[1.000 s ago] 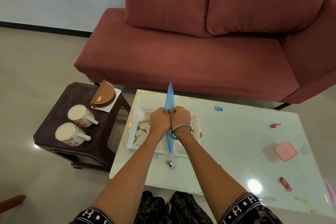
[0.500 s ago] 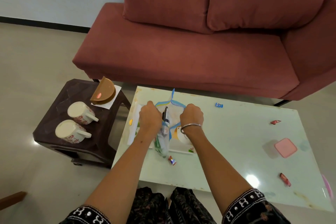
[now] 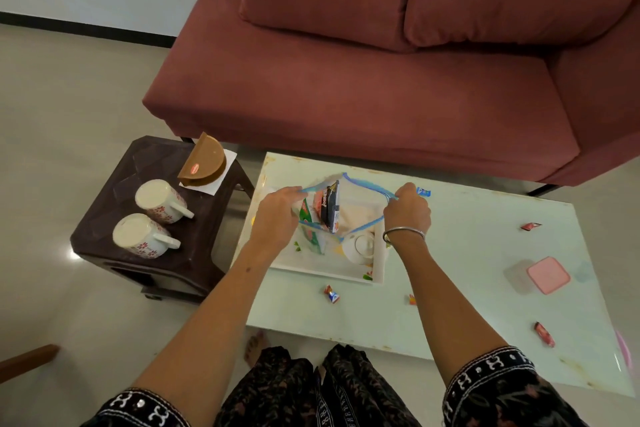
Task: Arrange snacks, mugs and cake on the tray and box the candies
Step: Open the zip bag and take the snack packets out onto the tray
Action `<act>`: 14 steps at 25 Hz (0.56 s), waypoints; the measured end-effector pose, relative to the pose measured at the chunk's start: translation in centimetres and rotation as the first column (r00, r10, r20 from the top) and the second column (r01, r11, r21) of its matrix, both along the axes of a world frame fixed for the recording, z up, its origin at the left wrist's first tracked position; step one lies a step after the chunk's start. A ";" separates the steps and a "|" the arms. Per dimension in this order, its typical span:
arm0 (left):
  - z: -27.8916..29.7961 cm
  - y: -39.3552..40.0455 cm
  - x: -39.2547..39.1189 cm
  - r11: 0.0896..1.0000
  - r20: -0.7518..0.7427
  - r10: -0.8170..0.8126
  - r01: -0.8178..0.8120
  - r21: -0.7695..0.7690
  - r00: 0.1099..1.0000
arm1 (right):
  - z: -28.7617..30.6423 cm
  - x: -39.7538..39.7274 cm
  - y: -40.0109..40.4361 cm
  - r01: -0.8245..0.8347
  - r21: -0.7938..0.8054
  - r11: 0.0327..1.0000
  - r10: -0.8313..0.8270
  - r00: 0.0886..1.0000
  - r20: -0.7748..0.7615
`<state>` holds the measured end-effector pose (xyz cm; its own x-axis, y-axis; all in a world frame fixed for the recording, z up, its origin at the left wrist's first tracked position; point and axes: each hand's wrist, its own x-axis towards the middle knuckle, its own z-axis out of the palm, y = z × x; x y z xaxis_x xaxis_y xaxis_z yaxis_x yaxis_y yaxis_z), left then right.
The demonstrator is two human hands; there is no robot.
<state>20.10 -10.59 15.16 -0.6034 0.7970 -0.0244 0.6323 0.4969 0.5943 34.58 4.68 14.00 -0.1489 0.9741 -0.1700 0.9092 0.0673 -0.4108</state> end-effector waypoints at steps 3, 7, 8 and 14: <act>0.7 0.7 1.1 0.999 0.059 -0.030 0.028 0.035 0.998 | 0.6 -0.4 -1.7 -0.093 0.171 0.981 0.124 0.976 -0.177; 1.3 0.8 3.1 0.998 0.104 -0.050 0.047 0.028 0.993 | 0.1 -2.9 -4.7 -0.469 -0.089 0.879 0.461 0.882 -0.104; 1.5 0.7 3.5 0.999 0.109 -0.046 0.044 0.021 0.993 | -0.4 -3.4 -5.4 -0.461 -0.228 0.858 0.458 0.886 -0.069; 3.1 -0.7 4.6 1.000 0.104 -0.013 0.011 0.013 0.995 | -3.6 -4.6 -6.9 -0.236 -0.434 0.870 0.249 0.968 -0.027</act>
